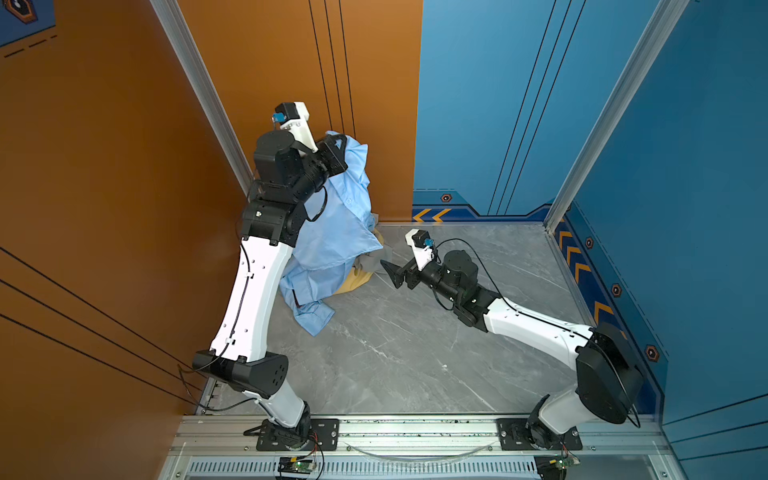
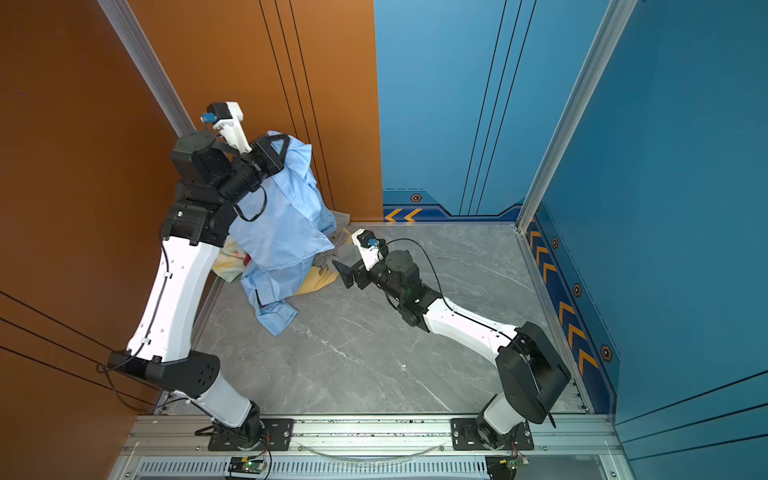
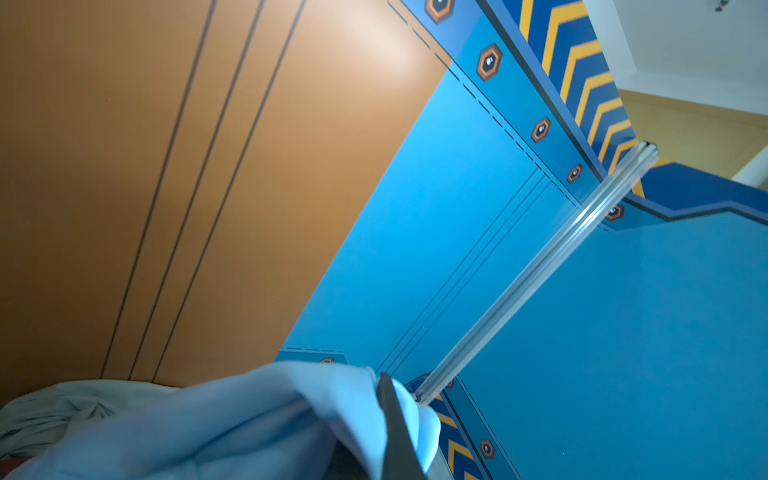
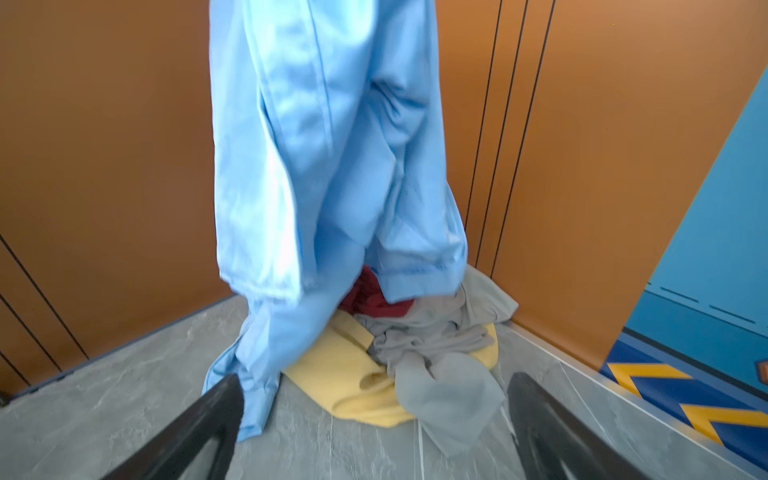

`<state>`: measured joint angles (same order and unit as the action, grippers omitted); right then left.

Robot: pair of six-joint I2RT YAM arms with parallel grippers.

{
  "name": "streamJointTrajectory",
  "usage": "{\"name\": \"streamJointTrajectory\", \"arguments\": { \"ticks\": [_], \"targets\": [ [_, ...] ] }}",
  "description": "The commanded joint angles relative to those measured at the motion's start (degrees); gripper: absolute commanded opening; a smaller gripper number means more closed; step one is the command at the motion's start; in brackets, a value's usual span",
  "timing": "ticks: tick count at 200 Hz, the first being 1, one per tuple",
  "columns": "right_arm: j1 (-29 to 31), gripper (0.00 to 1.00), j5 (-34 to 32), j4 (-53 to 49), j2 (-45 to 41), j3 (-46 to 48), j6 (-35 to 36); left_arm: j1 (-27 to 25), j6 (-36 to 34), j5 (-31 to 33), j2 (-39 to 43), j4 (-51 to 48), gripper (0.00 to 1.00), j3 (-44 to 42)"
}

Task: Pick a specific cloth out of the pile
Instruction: 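Carry the blue shirt toward the right gripper while the right gripper grasps it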

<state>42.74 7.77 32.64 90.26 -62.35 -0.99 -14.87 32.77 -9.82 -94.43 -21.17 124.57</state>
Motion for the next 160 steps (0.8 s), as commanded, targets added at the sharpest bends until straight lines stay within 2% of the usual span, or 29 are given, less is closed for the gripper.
{"name": "streamJointTrajectory", "arguments": {
  "ticks": [1, 25, 46, 54, 81, 87, 106, 117, 147, 160],
  "targets": [
    [-0.6, 1.0, 3.4, 8.6, 3.0, -2.5, -3.6, -3.2, -3.4, 0.4, 0.0, -0.3, 0.0, -1.6],
    [-1.1, 1.0, 3.0, 11.1, 7.7, -6.2, -4.8, -6.5, -3.4, -1.1, 0.7, -0.9, 0.0, -4.8],
    [-2.1, 1.0, -1.5, 18.1, 11.7, -7.5, -8.5, -9.2, -4.3, -0.9, 2.8, -0.8, 0.0, -9.2],
    [-4.7, 1.0, -2.5, 21.5, 13.1, -7.5, -10.3, -10.0, -4.0, -1.3, 3.8, -0.8, 0.0, -11.3],
    [-6.9, 0.97, -3.9, 23.8, 17.1, -9.8, -13.8, -11.9, -2.7, -1.8, 7.8, -0.5, 0.0, -19.9],
    [-7.3, 0.89, -3.6, 24.1, 17.7, -9.9, -14.3, -12.1, -2.2, -1.8, 9.1, 0.2, 0.0, -22.1],
    [-7.8, 0.44, -1.9, 24.3, 19.0, -10.2, -17.2, -12.0, 0.7, -2.4, 13.9, 4.1, 0.0, -29.5],
    [-8.0, 0.24, -0.3, 24.4, 19.3, -10.1, -18.8, -11.8, 1.9, -3.8, 15.8, 5.7, 0.0, -32.8],
    [-7.6, 0.0, -0.4, 23.8, 18.5, -9.6, -20.5, -12.5, 3.0, -6.5, 19.9, 9.4, 0.0, -40.0],
    [-7.5, 0.0, -1.7, 21.7, 17.0, -9.5, -21.1, -12.5, 3.2, -6.9, 21.8, 9.8, 0.0, -43.7]
  ]
}}
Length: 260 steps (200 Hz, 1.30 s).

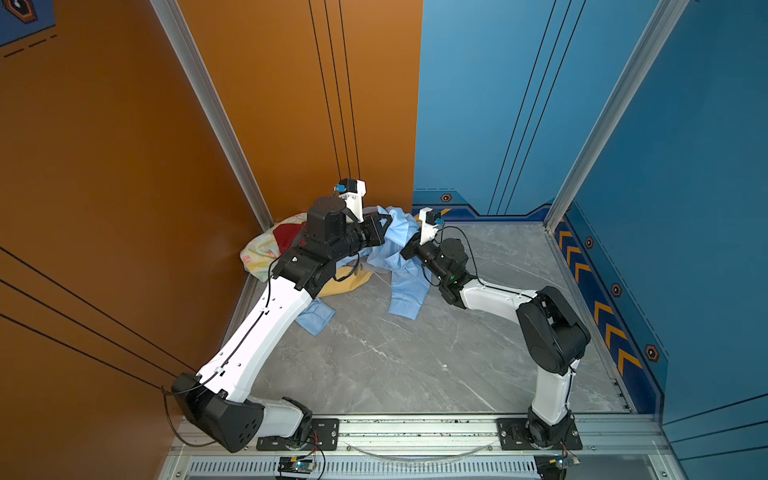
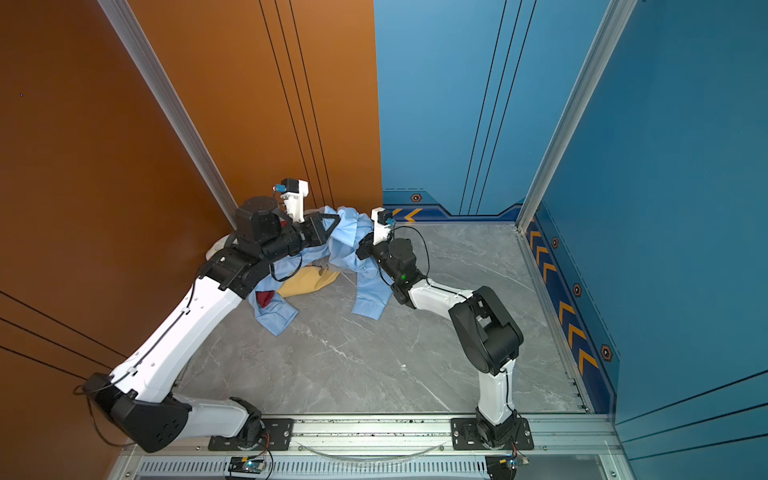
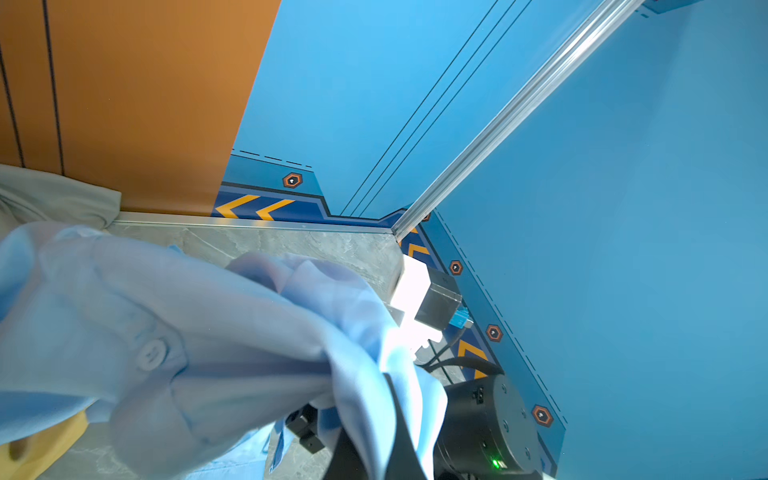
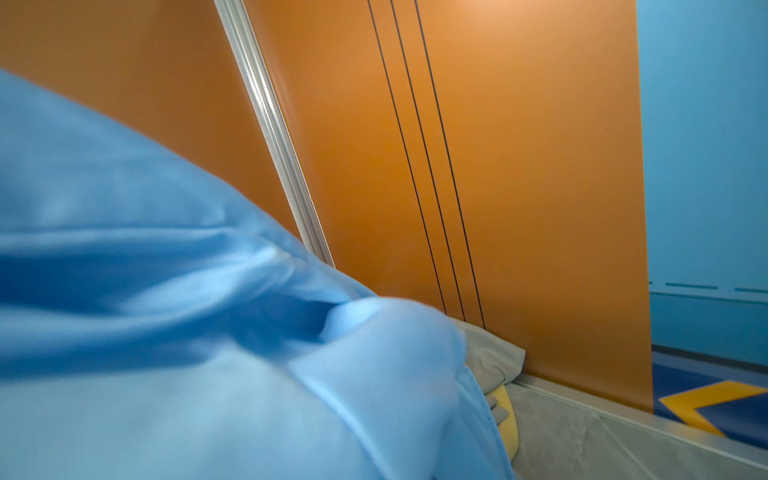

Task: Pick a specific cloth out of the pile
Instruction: 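Carry the blue shirt toward the right gripper while the right gripper grasps it, then pull the blue shirt away from the pile with the right gripper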

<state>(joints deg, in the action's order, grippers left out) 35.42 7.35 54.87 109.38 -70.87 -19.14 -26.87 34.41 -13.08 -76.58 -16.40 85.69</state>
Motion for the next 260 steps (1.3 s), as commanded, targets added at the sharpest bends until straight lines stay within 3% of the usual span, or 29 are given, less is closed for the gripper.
{"name": "streamJointTrajectory", "arguments": {
  "ticks": [1, 47, 101, 126, 202, 260],
  "targets": [
    [-0.2, 0.0, -1.4, -0.7, -2.3, -1.0, -2.9, -0.5, 1.6, -3.6, 4.1, 5.1, 0.0, -5.1],
    [-1.0, 0.0, -3.8, -7.2, -9.2, -0.5, -5.8, -0.4, -1.7, -0.6, 9.6, 6.6, 0.01, -16.2],
    [-5.9, 0.0, -7.3, -14.8, -16.5, -1.5, -23.2, -0.8, -4.7, 1.1, 10.5, 6.4, 0.56, -23.3],
    [-8.1, 0.0, -8.9, -23.7, -19.7, -4.0, -26.7, -1.1, -6.3, 1.7, 10.8, 6.3, 0.67, -24.8],
    [-17.3, 0.0, -7.3, -40.0, -27.5, -9.3, -26.3, -1.5, -9.5, 2.7, 9.7, 3.8, 0.72, -26.3],
    [-27.6, 0.0, -4.3, -43.6, -31.4, -10.4, -27.5, -1.8, -10.6, 3.1, 8.2, 3.4, 0.73, -26.3]
  ]
}}
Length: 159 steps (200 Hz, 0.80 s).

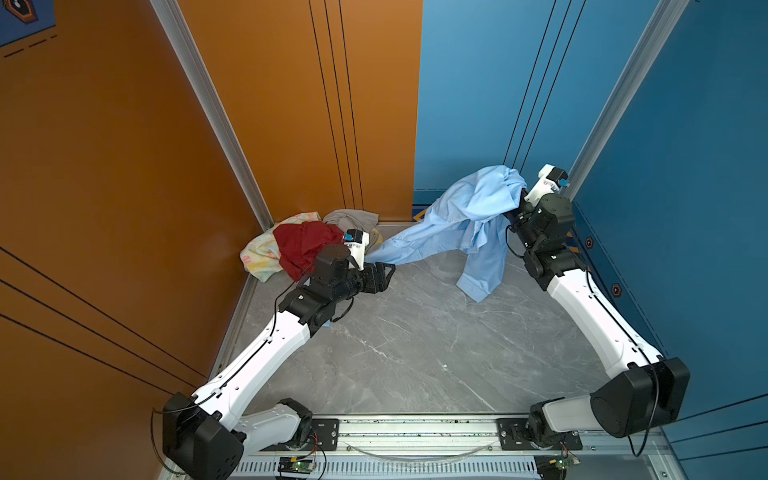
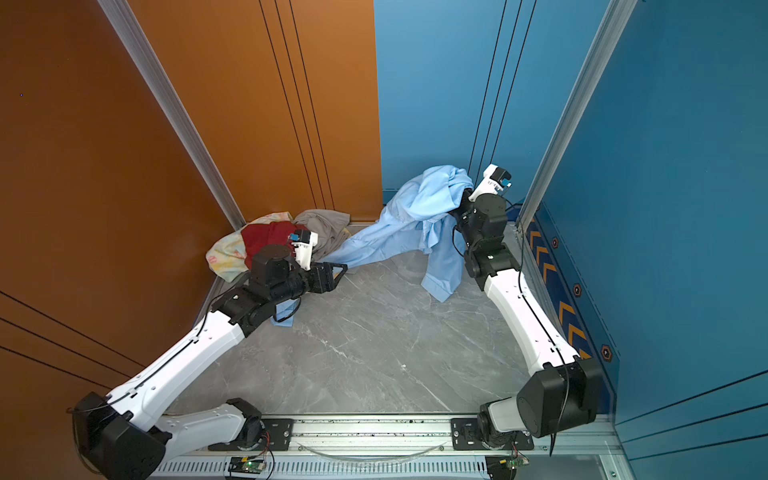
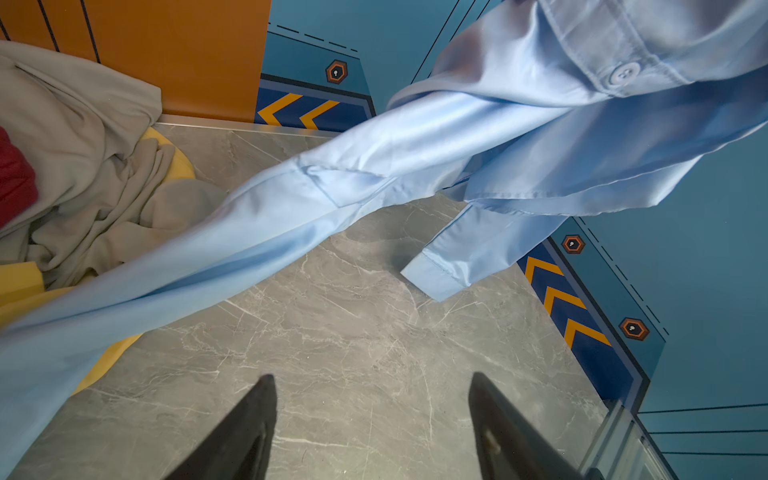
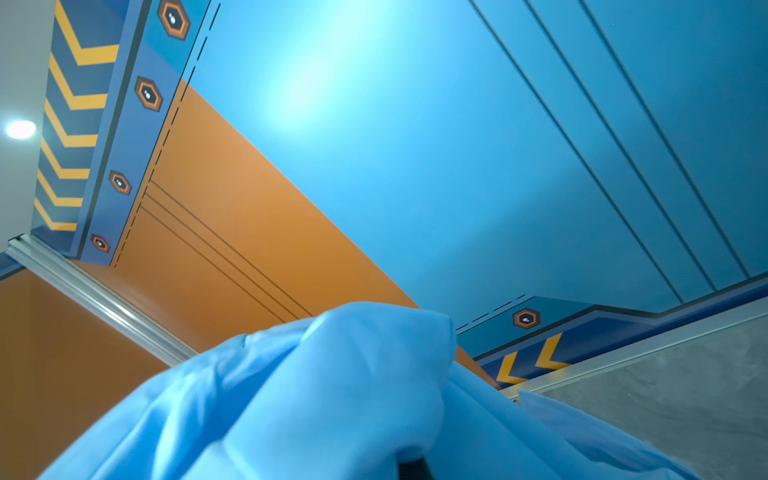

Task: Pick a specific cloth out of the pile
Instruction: 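Pull the blue shirt away from the pile with the right gripper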

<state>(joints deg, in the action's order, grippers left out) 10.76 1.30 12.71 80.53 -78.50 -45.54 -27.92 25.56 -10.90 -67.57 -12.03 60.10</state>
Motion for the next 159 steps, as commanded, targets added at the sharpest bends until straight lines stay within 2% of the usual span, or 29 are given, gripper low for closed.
{"name": "streamJointTrajectory", "arguments": {
  "ticks": [1, 79, 129, 159],
  "targets": [
    [-3.1, 0.0, 1.8, -1.5, -2.5, -2.8, -1.1, -0.8, -1.8, 0.9, -0.8, -1.0, 0.73, -0.7],
    [-16.1, 0.0, 7.7, -9.1, -1.0, -9.1, -0.6, -2.3, -4.7, 1.3, -4.6, -3.8, 0.74, 1.8],
    [-22.9, 0.0, 11.0, -12.1, 1.8, -15.9, -1.2, -3.7, -9.8, 2.7, -7.8, -10.9, 0.74, 8.4],
    [-25.9, 0.0, 12.8, -15.1, 5.8, -23.9, -0.7, -4.2, -12.4, 2.5, -10.6, -16.5, 0.74, 14.1]
  ]
}}
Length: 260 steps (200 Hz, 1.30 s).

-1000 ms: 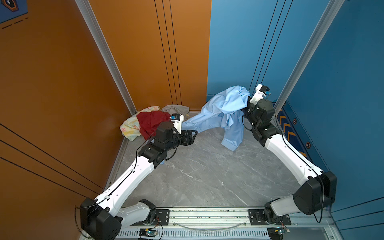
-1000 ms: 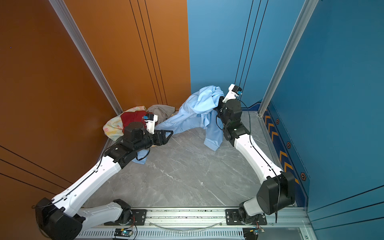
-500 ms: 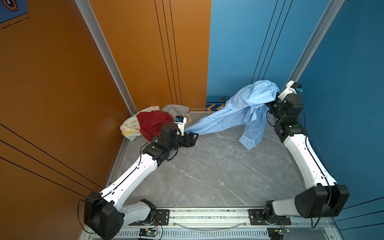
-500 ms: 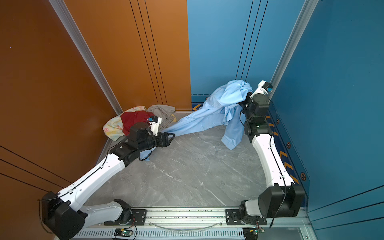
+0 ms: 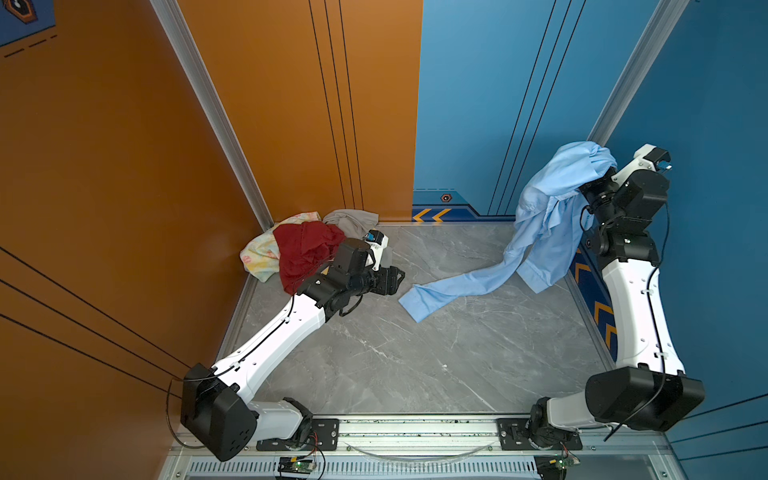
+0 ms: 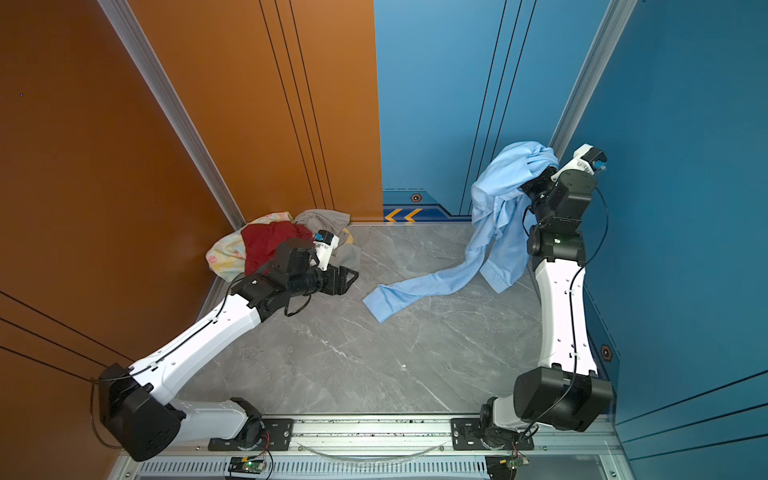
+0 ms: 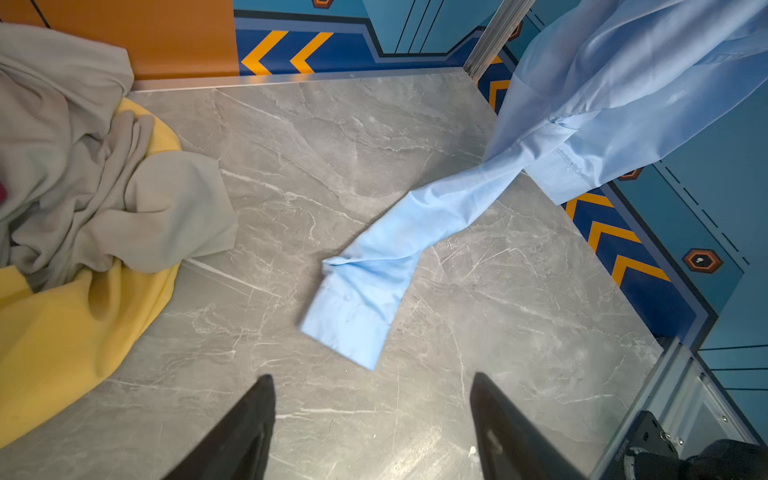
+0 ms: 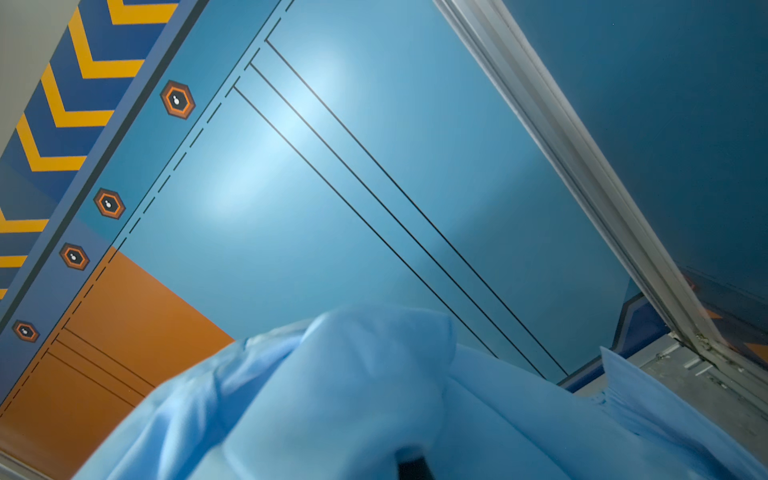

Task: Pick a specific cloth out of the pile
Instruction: 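Pull the blue shirt away from the pile with the right gripper, then lower the blue shirt onto the table with the right gripper and release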

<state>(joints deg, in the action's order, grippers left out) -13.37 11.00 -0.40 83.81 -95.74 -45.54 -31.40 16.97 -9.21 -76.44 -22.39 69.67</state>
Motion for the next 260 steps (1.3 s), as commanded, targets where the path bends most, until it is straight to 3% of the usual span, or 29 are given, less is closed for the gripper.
{"name": "streamJointTrajectory", "arguments": {
  "ticks": [1, 33, 65, 112, 166, 196, 260],
  "targets": [
    [-1.8, 0.0, 3.2, -2.1, 2.7, -7.6, -0.7, -0.7, -3.9, 0.8, -1.8, -6.2, 0.74, 4.7],
    [-3.9, 0.0, 4.8, -5.7, 7.8, -17.4, -0.4, -0.9, -5.9, 0.7, -3.8, -8.8, 0.74, 8.2],
    [-3.9, 0.0, 5.7, -7.3, 9.1, -18.5, 0.4, -0.8, -5.6, 0.9, -4.5, -8.9, 0.74, 8.1],
    [0.1, 0.0, 4.6, -4.3, 2.0, 1.1, 3.3, -0.6, -4.7, -0.2, -6.3, -8.8, 0.74, 7.8],
    [5.7, 0.0, 4.2, -3.1, -4.3, 15.0, 2.6, 1.0, -2.7, -2.4, -5.9, -6.4, 0.74, 5.5],
    [10.5, 0.0, 0.8, -2.0, -7.7, 25.1, 2.1, 1.8, -1.4, -2.8, -5.3, -5.1, 0.74, 4.5],
    [17.4, 0.0, -5.6, -7.2, -2.8, 37.5, 4.7, 2.6, -1.2, -2.1, -3.7, -4.9, 0.74, 3.7]
  ]
}}
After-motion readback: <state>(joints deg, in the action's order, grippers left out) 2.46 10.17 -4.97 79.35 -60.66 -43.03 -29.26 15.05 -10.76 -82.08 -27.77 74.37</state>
